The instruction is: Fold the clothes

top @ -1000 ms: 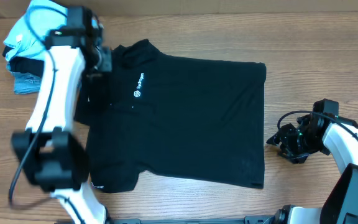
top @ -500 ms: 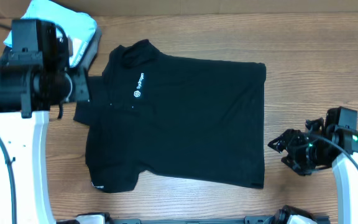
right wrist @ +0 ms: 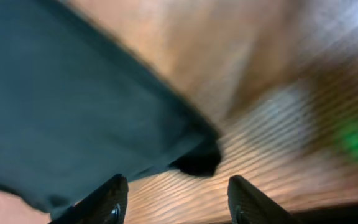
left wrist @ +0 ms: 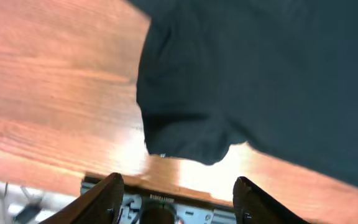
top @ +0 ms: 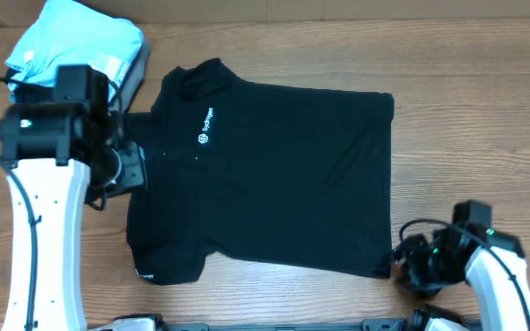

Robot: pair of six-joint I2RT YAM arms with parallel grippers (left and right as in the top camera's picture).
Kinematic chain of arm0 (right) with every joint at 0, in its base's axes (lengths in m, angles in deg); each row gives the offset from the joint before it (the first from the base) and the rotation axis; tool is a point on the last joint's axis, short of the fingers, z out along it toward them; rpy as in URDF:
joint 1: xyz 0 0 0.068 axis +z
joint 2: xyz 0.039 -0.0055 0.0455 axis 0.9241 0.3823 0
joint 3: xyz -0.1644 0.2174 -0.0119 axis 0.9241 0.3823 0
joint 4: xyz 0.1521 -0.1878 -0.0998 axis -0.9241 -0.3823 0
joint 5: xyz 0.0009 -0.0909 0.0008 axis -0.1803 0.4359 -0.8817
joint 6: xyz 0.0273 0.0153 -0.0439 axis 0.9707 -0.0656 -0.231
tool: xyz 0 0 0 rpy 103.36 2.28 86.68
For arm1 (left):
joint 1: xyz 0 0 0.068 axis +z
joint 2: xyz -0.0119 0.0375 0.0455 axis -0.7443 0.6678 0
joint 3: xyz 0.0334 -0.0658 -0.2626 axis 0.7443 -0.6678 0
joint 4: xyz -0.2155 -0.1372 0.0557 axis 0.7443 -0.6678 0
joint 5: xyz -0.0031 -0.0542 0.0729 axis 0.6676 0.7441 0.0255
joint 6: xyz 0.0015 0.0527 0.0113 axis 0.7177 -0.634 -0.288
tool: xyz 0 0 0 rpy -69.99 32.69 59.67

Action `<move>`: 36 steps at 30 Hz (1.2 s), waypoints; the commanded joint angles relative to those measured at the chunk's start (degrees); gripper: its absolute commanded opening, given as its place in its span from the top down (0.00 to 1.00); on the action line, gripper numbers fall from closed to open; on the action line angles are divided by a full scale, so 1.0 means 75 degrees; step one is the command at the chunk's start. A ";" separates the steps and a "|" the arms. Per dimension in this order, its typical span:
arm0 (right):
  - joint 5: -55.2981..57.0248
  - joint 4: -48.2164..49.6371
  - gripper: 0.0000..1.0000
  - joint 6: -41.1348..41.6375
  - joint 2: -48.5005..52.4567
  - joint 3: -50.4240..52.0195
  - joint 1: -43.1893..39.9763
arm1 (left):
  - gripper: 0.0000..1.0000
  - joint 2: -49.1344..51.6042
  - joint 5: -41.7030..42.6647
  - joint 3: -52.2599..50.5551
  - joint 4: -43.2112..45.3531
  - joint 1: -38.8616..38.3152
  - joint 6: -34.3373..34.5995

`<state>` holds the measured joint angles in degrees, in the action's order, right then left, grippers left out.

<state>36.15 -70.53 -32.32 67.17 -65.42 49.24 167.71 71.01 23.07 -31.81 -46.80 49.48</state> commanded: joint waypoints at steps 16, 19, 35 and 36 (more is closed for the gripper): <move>-0.0364 0.0332 0.96 0.0067 0.0020 -0.0012 0.0044 | 0.45 -0.0099 0.0956 -0.3098 0.0959 -0.0020 0.0224; -0.0344 0.0061 0.96 -0.0172 0.0020 -0.0428 0.0044 | 0.46 -0.0146 0.1396 -0.3381 0.1212 -0.0020 0.0256; -0.0347 0.0414 0.95 -0.0195 0.0020 -0.0740 0.0044 | 0.41 -0.0160 0.2553 -0.6137 0.3663 -0.0548 0.2008; -0.0347 0.0414 0.95 -0.0195 0.0020 -0.0740 0.0044 | 0.42 -0.0160 0.2506 -0.6324 0.3789 -0.0597 0.2130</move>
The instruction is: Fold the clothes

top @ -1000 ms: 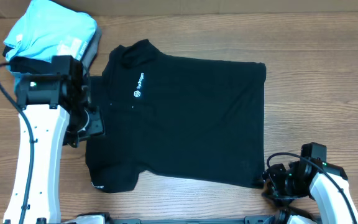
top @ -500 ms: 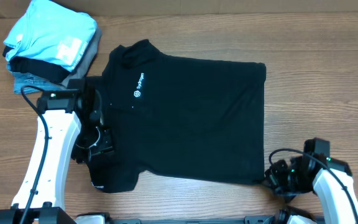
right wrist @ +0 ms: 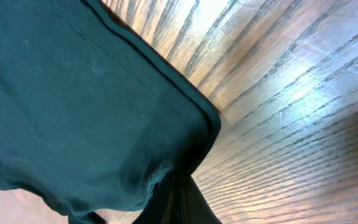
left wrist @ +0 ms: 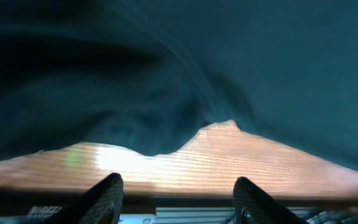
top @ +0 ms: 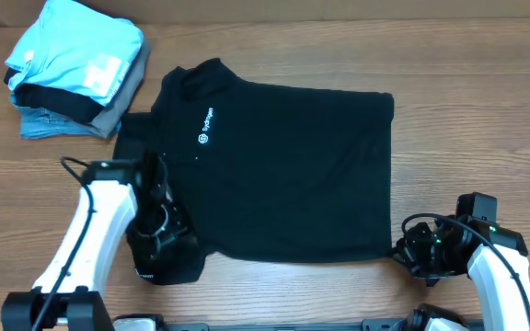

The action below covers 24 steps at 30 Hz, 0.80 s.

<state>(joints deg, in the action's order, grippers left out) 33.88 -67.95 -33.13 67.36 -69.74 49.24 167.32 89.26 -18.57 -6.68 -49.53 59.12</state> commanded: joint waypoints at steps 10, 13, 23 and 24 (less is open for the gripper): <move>-0.0044 0.0154 0.95 -0.0085 -0.0006 -0.0163 0.0044 | 0.40 -0.0099 -0.0603 -0.1868 0.1294 -0.0714 0.1358; -0.0047 0.0152 0.95 -0.0087 -0.0006 -0.0163 0.0044 | 0.46 -0.0099 -0.0784 -0.2072 0.1498 -0.0758 0.1597; -0.0157 0.0140 0.95 -0.0146 -0.0006 -0.0259 0.0044 | 0.43 -0.0099 -0.0723 -0.2069 0.1600 -0.0758 0.1938; -0.0204 0.0137 0.95 -0.0149 -0.0006 -0.0265 0.0044 | 0.39 -0.0099 -0.0726 -0.2069 0.1612 -0.0758 0.2043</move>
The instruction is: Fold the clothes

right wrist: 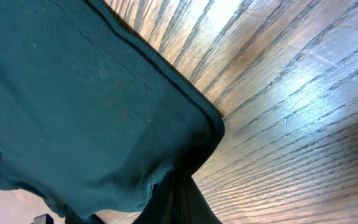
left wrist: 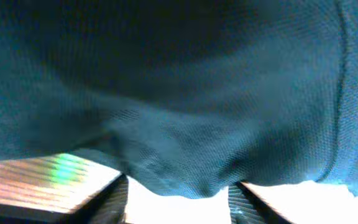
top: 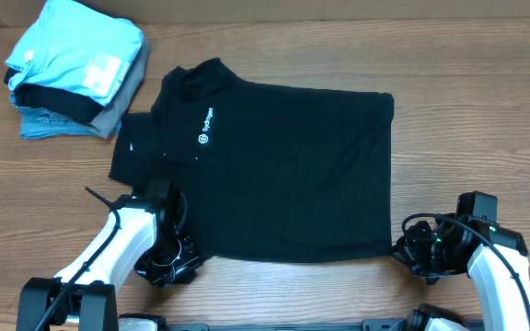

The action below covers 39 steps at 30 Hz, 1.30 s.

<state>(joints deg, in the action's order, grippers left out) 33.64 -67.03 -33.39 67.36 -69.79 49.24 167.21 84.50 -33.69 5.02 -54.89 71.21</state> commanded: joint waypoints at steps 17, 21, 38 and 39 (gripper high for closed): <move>-0.0213 -0.0067 0.95 -0.0169 -0.0006 -0.0294 0.0044 | 0.87 -0.0070 -0.0321 -0.0105 0.0350 -0.0047 0.1314; -0.0271 -0.0067 0.95 -0.0321 -0.0006 -0.0303 0.0044 | 0.96 -0.0073 -0.0090 0.0058 -0.0009 -0.0044 0.0965; 0.0522 -0.2809 0.96 -0.1125 -0.0006 -0.3153 0.0044 | 0.96 -0.0810 -0.1751 0.3561 -0.3579 -0.0050 -0.0149; 0.0501 -0.2687 0.96 -0.1081 -0.0006 -0.3182 0.0044 | 0.95 -0.0816 -0.1909 0.3678 -0.3494 -0.0050 -0.0157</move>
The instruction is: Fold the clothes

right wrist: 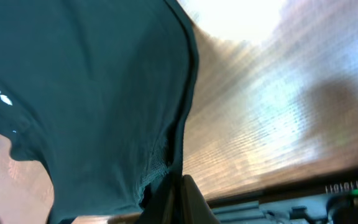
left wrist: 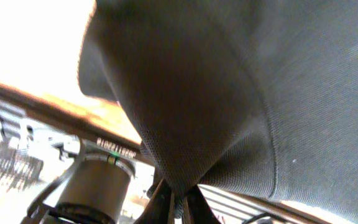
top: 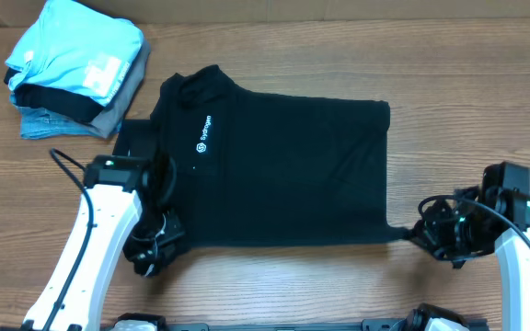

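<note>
A black polo shirt with a small white chest logo lies spread across the table, collar to the upper left. My left gripper is shut on its near-left sleeve, whose cloth hangs up from the jaws in the left wrist view. My right gripper is shut on the shirt's near-right hem corner, pulled out into a point. In the right wrist view that corner of cloth runs down into the closed jaws. Both held corners are lifted off the wood.
A stack of folded clothes, light blue on top over black and grey, sits at the far left corner. Bare wooden tabletop lies right of the shirt. The near table edge is close to both grippers.
Both grippers have risen and moved away from the near edge, holding their corners. The shirt's near edge now lies straight and farther back, and the right corner is stretched to the right.
At first both grippers were open, the left up beside the collar, the right at the near-right hem corner. Then the right was shut on that corner and the left was down over the near-left sleeve. Now both hold lifted cloth, and the near edge has moved back.
</note>
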Robot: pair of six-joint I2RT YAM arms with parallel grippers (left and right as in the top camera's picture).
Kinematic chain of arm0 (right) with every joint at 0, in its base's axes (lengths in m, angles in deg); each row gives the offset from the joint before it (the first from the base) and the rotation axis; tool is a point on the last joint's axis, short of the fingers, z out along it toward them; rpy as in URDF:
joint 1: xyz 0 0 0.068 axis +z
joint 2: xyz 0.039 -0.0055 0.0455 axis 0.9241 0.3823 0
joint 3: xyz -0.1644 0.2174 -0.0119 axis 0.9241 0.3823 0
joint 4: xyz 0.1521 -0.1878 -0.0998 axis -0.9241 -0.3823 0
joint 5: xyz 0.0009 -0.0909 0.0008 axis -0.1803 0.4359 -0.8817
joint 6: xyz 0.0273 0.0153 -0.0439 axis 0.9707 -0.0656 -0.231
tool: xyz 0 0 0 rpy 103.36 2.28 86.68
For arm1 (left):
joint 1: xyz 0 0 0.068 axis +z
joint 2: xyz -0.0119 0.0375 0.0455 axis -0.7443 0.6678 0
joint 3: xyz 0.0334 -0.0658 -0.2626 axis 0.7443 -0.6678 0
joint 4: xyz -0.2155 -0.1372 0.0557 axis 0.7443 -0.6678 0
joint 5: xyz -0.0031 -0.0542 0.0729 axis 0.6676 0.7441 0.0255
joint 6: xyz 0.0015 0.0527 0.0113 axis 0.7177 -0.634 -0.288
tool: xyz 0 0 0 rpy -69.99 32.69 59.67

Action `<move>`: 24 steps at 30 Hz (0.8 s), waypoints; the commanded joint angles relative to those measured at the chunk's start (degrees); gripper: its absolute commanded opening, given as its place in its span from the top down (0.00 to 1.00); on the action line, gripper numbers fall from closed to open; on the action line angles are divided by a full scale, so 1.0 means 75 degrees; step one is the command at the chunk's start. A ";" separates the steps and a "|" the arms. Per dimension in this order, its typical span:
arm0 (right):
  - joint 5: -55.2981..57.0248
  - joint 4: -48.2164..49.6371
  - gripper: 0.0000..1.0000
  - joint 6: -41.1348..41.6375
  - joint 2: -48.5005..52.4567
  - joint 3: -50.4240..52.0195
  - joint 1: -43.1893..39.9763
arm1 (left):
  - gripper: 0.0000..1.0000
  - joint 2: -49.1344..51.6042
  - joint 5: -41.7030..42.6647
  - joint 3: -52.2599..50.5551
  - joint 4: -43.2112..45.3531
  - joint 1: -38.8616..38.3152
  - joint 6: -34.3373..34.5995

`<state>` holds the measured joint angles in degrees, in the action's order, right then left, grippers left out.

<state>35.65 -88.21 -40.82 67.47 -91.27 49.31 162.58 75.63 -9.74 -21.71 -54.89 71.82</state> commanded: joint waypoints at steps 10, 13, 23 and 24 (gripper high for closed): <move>0.0006 0.2235 0.96 0.0825 0.0711 -0.0312 0.0035 | 0.95 0.0277 -0.0921 0.0624 0.2570 -0.0058 -0.1617; -0.0408 0.2827 0.96 0.0848 0.1169 -0.0312 0.0035 | 0.94 0.0597 -0.0997 0.0627 0.3118 -0.0058 -0.1961; -0.0968 0.4960 0.96 0.1105 0.2967 -0.0312 0.0388 | 0.87 0.1408 -0.1265 0.0627 0.4852 -0.0058 -0.2530; -0.0970 0.5144 0.96 0.1177 0.3104 -0.0315 0.0472 | 0.87 0.1478 -0.1274 0.0627 0.4986 -0.0055 -0.2562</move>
<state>29.70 -51.40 -32.91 89.11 -92.13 51.71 172.04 69.09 -6.11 13.74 -55.26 55.52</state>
